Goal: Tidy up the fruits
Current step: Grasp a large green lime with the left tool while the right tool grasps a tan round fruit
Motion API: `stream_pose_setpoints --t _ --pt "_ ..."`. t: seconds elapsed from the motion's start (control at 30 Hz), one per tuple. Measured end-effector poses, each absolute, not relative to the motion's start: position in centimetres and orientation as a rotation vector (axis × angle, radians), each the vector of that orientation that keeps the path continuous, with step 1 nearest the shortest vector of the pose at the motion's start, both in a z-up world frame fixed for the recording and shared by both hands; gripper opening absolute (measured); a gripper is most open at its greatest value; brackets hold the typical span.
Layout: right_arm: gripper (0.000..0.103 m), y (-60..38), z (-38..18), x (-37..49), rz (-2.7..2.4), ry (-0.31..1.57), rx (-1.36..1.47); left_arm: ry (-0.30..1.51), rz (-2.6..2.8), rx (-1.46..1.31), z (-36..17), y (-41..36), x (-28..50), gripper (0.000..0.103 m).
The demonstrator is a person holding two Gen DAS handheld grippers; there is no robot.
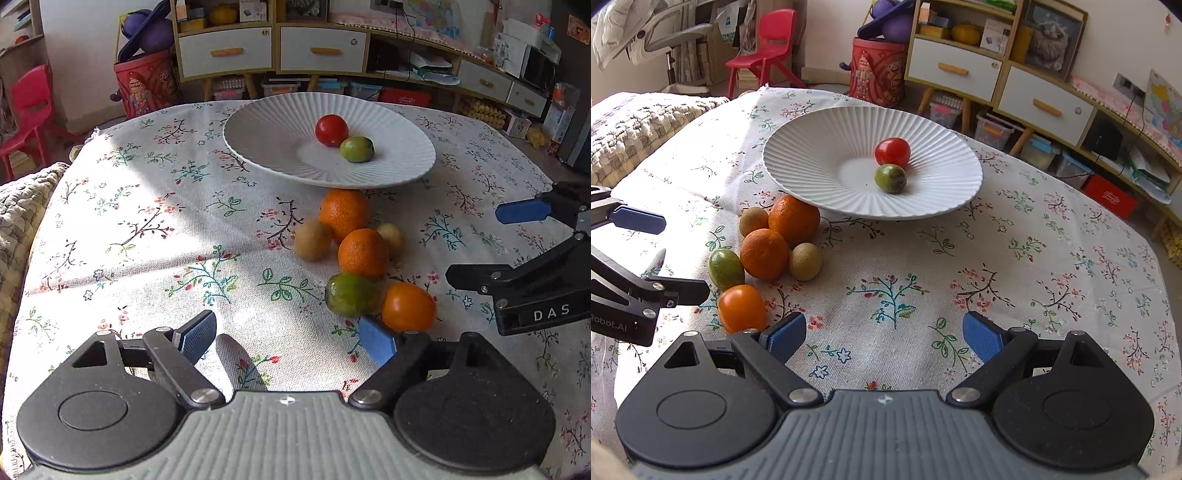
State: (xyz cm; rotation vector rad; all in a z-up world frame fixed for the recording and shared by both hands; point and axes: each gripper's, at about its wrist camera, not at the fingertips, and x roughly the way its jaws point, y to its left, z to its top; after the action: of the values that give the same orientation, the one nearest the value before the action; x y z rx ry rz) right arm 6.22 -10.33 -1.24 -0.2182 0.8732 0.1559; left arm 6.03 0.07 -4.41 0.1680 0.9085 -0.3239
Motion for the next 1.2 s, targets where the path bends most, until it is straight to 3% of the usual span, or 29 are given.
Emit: stream_pose_setpoints --t 0.17,0.37,0.5,0.9,1.0,1.2 --pt "0.087 -10.3 -1.7 6.6 0.152 0.889 -0.212 0.916 -0.362 0.125 -4.5 -0.3 6.3 0.060" --pt "0.082 -10.1 -2.0 6.9 0.157 0.897 -0.212 0.902 -0.405 0.091 -4.4 -0.9 6.5 0.039" --pt "0.078 -9.9 -1.9 7.3 0.171 0.895 -0.202 0.900 -0.419 0.060 -4.4 -0.9 6.9 0.016" --pt "0.051 -7.8 -1.5 8.3 0.251 0.915 -0.181 0.926 -0.352 0.035 -3.8 0.8 7.2 0.016" --pt "0.050 -7.3 -1.5 8.6 0.259 0.918 -0.176 0.935 -0.336 0.028 -3.7 1.4 7.3 0.016" --pt "0.030 -6.4 -1.4 8.9 0.290 0.917 -0.178 0.940 -0.318 0.027 -3.5 2.4 7.2 0.016"
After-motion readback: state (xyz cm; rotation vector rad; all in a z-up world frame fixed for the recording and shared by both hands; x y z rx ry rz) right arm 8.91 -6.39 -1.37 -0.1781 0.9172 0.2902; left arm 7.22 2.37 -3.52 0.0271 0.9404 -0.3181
